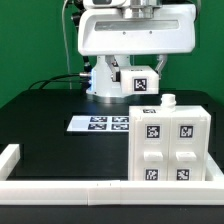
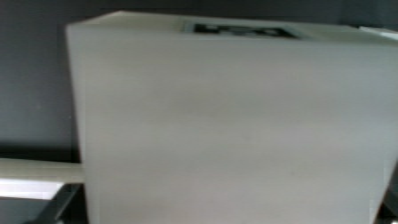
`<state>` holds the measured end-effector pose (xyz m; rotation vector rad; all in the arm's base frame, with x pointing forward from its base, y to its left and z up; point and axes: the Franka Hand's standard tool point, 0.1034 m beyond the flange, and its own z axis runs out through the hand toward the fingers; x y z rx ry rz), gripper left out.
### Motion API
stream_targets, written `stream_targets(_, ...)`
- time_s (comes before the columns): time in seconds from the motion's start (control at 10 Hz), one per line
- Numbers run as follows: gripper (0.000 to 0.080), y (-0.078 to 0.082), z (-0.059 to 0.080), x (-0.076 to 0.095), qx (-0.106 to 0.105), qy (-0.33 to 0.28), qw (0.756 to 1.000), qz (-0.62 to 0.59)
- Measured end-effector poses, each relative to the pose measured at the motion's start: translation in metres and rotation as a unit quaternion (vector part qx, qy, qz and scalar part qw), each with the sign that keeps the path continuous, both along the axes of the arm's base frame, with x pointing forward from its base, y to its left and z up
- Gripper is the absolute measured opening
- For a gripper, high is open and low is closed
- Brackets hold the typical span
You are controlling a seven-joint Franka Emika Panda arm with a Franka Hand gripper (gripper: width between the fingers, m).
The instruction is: Assemble cabinet
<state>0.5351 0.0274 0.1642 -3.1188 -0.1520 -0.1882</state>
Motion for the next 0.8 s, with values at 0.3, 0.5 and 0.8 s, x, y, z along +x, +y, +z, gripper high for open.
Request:
stream_targets(0.3, 0.0563, 0.013, 0.003, 0.006, 0.004, -0.004, 1.0, 0.001)
stream_targets(0.5, 0.0563, 0.028, 0.005, 0.021, 0.009, -0.01, 1.0, -0.008)
stream_targets(0.8, 0.0563, 0.04, 0.003, 0.046, 0.015, -0.015, 1.0, 0.008)
